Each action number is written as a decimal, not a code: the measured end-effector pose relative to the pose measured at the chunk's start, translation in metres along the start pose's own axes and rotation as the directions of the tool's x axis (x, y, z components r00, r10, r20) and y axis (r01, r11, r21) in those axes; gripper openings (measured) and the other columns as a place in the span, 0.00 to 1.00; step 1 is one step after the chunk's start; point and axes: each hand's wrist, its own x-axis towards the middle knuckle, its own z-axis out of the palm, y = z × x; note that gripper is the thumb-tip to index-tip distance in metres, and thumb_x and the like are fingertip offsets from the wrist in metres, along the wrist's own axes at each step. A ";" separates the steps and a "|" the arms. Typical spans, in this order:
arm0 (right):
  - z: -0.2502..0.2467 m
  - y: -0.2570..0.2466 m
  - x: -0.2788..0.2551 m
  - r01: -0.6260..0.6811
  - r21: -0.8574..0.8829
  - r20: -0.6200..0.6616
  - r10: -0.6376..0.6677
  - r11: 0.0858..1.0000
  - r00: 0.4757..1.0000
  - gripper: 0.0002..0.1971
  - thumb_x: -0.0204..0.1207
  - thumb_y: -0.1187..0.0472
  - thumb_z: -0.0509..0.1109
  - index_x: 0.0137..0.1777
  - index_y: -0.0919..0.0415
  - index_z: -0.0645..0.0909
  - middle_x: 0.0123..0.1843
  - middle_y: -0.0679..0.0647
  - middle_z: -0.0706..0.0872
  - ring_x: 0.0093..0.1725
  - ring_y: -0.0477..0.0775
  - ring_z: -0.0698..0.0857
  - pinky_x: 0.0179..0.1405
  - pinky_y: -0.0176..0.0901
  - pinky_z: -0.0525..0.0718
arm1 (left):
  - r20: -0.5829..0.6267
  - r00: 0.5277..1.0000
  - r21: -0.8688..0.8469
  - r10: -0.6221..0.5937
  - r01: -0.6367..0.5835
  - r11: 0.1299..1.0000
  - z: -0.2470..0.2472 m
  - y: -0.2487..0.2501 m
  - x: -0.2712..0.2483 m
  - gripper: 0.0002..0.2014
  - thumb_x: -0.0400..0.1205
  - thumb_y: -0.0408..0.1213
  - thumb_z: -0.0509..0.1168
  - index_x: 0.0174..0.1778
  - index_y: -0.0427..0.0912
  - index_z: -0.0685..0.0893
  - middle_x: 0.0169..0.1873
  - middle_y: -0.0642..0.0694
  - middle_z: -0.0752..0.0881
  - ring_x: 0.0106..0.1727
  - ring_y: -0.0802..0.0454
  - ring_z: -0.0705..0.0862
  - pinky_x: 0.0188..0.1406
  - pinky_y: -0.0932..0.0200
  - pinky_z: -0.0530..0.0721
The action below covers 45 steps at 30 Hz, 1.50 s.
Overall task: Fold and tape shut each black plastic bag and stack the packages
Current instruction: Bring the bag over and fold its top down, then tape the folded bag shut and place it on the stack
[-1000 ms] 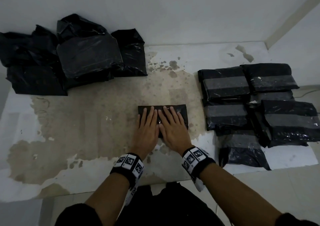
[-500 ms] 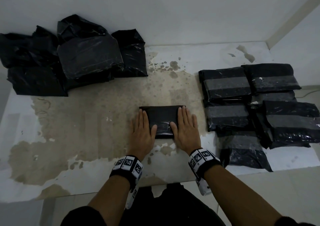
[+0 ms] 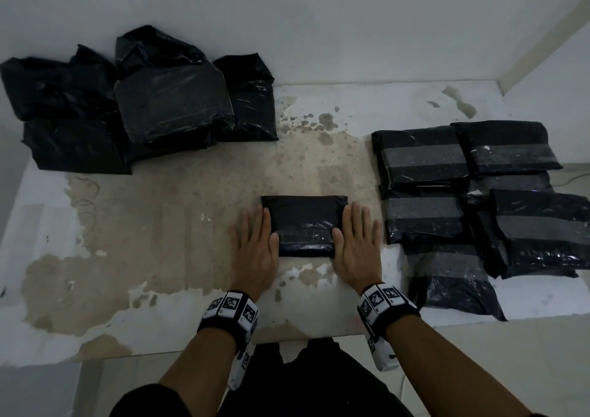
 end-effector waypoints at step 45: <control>-0.021 -0.045 -0.014 0.485 -0.050 0.053 -0.483 0.873 0.874 0.29 0.84 0.47 0.54 0.84 0.52 0.69 0.84 0.60 0.71 0.84 0.65 0.66 0.82 0.64 0.64 | -0.199 0.979 0.263 0.042 0.012 0.965 -0.096 -0.116 0.022 0.16 0.80 0.44 0.60 0.59 0.43 0.86 0.52 0.40 0.83 0.50 0.36 0.80 0.52 0.43 0.75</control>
